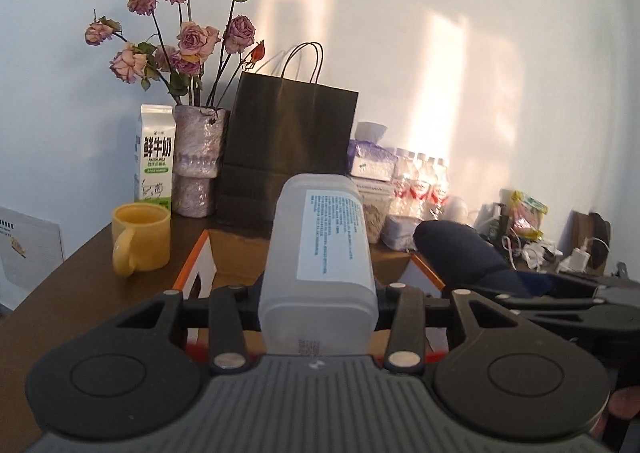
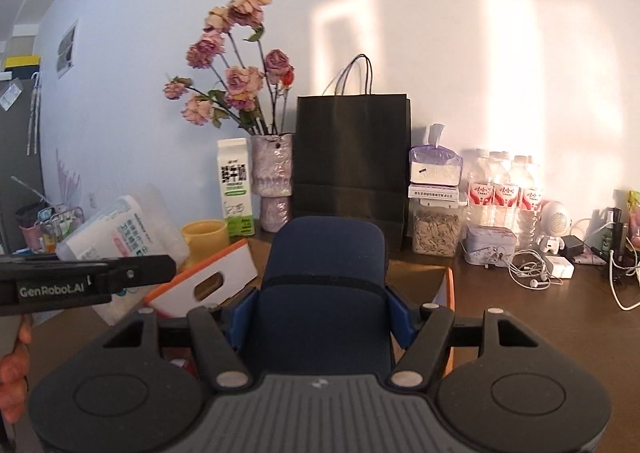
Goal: Organize objects
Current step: 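Lower the bottle into the red box with left tool while right places navy case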
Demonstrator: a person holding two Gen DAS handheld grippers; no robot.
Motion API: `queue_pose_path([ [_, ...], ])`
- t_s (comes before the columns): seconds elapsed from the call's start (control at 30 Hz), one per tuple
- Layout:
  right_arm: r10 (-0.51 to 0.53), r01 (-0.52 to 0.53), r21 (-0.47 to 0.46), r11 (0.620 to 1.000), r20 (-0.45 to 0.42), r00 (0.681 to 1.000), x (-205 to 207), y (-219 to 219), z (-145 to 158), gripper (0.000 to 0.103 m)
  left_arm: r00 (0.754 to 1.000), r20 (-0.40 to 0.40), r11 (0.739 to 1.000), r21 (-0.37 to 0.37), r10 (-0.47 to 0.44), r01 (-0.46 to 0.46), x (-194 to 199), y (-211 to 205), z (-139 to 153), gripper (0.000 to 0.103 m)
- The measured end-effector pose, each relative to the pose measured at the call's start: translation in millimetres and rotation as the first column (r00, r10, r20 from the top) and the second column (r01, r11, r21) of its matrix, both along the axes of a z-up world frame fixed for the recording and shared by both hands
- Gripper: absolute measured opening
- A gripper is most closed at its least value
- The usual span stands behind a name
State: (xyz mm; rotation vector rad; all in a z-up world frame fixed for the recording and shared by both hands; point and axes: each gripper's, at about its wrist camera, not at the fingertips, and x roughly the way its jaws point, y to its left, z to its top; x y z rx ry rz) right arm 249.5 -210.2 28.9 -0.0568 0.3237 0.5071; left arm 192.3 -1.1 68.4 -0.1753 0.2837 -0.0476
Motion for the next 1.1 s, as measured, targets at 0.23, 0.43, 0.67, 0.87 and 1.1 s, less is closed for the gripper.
queue_pose_path([
  [0.23,-0.021,0.022,0.015,1.000,-0.033,0.999,59,19,-7,0.066,0.999,-0.026,0.999,0.008,0.032,-0.032,60,3,-3,0.042],
  [0.43,-0.038,0.039,0.014,0.999,-0.099,0.994,101,32,-29,0.066,0.995,-0.082,0.998,0.003,0.060,-0.060,100,8,-27,0.042],
  [0.67,-0.052,0.050,-0.014,0.999,-0.169,0.984,116,34,-49,0.066,0.988,-0.139,0.997,-0.010,0.071,-0.073,120,18,-48,0.042],
  [0.87,-0.086,0.087,-0.006,0.996,-0.205,0.975,122,30,-53,0.079,0.987,-0.141,0.996,-0.005,0.082,-0.084,120,19,-50,0.058],
  [1.1,-0.131,0.133,0.003,0.991,-0.174,0.976,116,21,-50,0.103,0.983,-0.094,0.987,0.018,0.160,-0.159,111,20,-46,0.103],
])
